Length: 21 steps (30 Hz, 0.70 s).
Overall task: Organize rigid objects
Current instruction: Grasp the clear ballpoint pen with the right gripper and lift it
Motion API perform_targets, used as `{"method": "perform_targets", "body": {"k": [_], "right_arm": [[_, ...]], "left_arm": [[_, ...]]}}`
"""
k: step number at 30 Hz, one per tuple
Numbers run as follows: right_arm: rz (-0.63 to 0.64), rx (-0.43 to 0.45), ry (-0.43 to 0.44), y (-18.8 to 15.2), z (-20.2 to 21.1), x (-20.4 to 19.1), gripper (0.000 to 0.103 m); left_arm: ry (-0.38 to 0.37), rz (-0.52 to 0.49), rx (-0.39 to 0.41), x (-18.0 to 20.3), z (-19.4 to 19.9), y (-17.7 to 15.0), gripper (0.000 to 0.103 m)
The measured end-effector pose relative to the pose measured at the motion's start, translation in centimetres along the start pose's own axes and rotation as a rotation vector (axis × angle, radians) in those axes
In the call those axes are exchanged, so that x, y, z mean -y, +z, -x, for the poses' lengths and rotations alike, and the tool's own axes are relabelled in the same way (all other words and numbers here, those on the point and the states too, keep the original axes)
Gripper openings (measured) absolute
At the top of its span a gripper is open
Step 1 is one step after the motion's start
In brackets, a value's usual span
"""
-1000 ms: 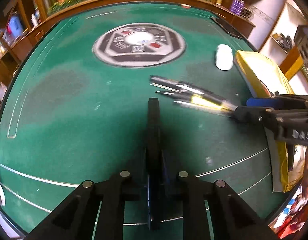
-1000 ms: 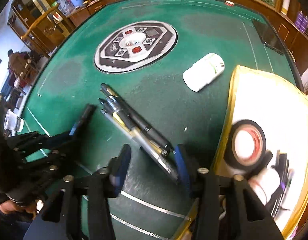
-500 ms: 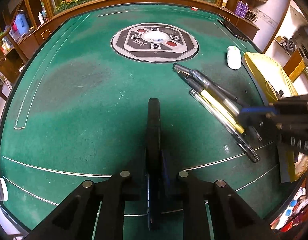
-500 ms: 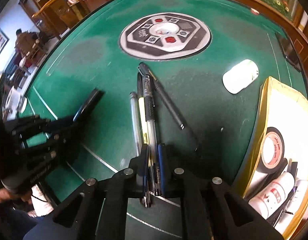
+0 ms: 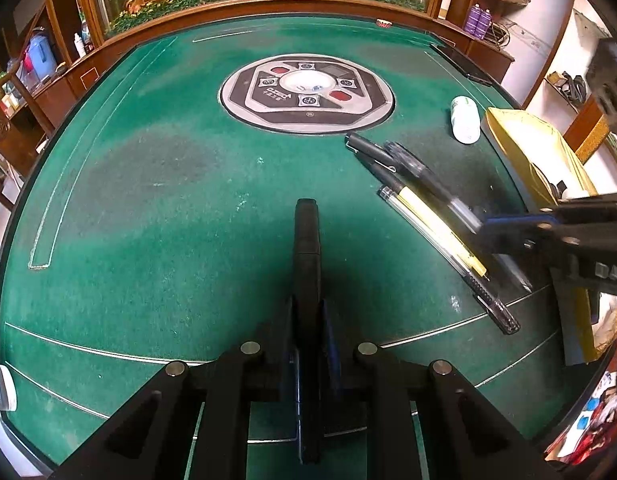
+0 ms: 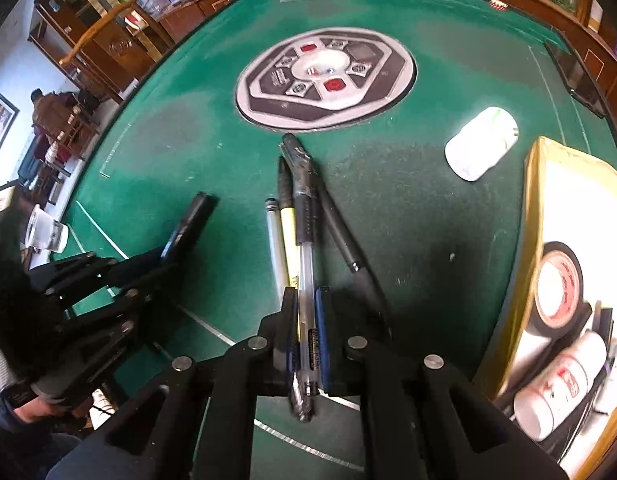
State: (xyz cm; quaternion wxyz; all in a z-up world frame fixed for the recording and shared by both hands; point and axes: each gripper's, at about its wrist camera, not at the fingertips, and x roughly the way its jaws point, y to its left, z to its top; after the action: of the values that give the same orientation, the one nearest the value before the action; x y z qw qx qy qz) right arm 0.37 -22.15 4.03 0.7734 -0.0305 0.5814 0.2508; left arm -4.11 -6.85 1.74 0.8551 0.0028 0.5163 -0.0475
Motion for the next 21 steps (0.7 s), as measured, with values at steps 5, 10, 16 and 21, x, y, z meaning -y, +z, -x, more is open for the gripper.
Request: {"method": "perform_targets", "body": {"k": [5,10,16,21], "right_arm": [[-0.022,0.03,0.042,-0.9,1.7,-0.3,0.008],[-0.032,0.048,0.064,-1.2,2.3,-0.2,0.008],[-0.045,0.085,0.088,-1.6,3.8,0.2,0.008],[-0.06,0.1,0.106,-2.0,4.8,0.9,0.008]], "left_arm": [[0.021,-0.021,0.057,0.5,1.3,0.9,0.015],[0.026,-0.048,0.088,1.2,2.1,1.8,0.015],[0.031,-0.072,0.105,2.1,2.6,2.2,0.015],[0.025,-0.086,0.107,2.9,2.6,2.6,0.015]]}}
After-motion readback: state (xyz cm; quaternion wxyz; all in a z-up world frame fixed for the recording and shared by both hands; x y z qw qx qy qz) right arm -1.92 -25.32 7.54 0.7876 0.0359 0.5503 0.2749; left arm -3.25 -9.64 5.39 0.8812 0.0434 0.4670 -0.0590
